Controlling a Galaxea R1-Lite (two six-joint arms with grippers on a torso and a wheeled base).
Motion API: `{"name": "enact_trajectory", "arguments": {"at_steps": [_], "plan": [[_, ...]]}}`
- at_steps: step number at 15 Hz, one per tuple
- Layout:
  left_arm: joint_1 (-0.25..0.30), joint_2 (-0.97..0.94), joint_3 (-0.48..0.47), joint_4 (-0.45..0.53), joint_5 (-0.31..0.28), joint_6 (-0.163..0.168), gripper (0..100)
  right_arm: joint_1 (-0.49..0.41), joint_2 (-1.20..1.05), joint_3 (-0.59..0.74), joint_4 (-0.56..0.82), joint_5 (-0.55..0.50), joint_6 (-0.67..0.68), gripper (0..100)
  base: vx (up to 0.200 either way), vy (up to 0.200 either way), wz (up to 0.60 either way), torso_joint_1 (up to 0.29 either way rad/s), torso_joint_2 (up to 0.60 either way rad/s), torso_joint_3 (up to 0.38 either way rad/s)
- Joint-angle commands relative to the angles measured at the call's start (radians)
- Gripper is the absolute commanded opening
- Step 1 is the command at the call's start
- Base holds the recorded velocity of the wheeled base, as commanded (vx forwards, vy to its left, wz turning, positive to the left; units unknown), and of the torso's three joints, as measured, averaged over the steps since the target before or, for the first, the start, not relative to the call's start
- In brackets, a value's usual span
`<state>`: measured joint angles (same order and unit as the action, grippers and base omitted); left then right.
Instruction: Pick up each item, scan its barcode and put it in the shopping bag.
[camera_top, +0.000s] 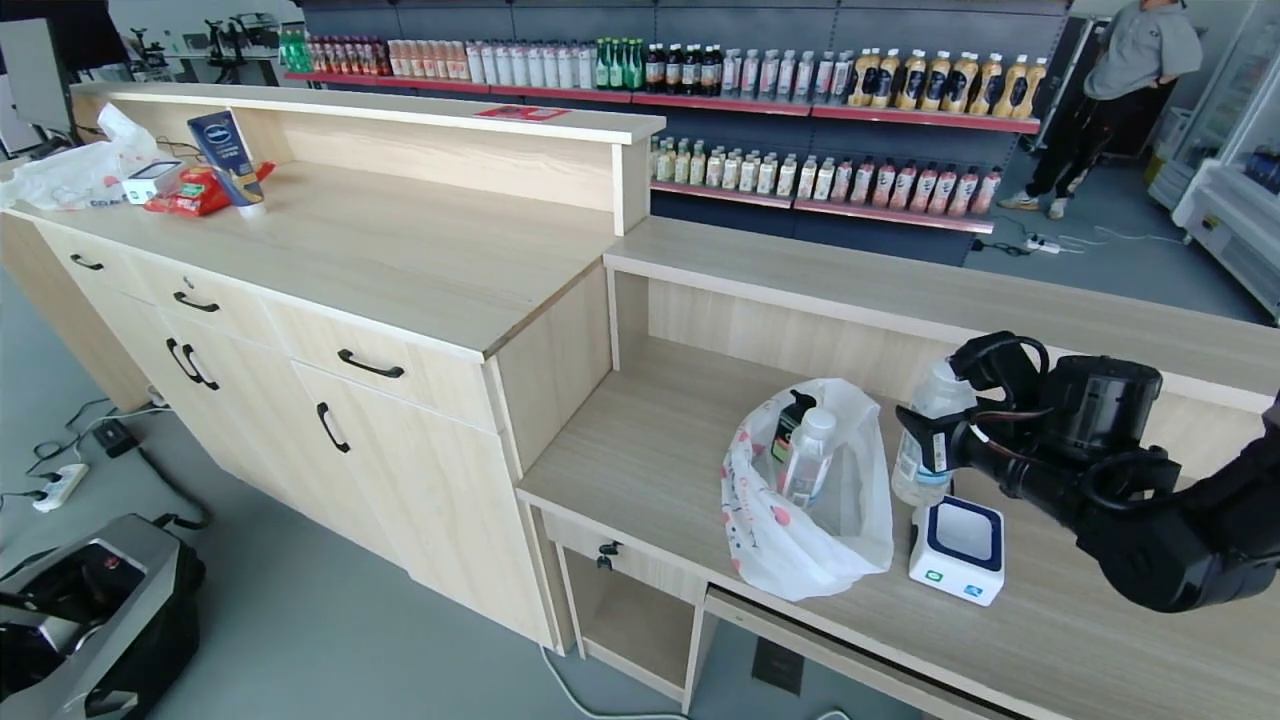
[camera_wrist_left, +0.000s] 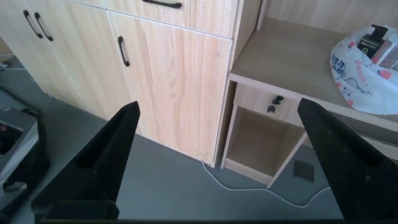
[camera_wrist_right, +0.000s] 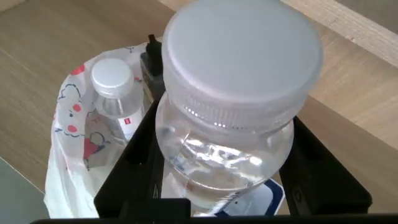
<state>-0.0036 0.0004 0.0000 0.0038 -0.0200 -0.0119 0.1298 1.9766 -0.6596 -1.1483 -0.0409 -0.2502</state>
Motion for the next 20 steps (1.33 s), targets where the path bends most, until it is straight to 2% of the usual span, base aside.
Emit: {"name": "enact_trajectory", "arguments": {"at_steps": [1,3,10,15,20], "plan": [[0.001,0.001,0.000,0.001,0.000,0.000,100,0.001,0.087,-0.003,-0.050,-0.002,0.037,0,0.000,0.000,0.00,0.000,0.00,0.000],[0.001,0.001,0.000,-0.001,0.000,0.000,100,-0.009,0.139,-0.003,-0.117,-0.007,0.057,0,0.000,0.000,0.00,0.000,0.00,0.000],[0.001,0.001,0.000,-0.001,0.000,0.000,100,-0.062,0.232,-0.015,-0.209,-0.007,0.114,0,0.000,0.000,0.00,0.000,0.00,0.000],[0.001,0.001,0.000,-0.001,0.000,0.000,100,-0.061,0.323,-0.078,-0.243,-0.007,0.166,0,0.000,0.000,0.00,0.000,0.00,0.000],[0.001,0.001,0.000,0.001,0.000,0.000,100,-0.059,0.401,-0.103,-0.357,-0.001,0.200,0,0.000,0.000,0.00,0.000,0.00,0.000]]}}
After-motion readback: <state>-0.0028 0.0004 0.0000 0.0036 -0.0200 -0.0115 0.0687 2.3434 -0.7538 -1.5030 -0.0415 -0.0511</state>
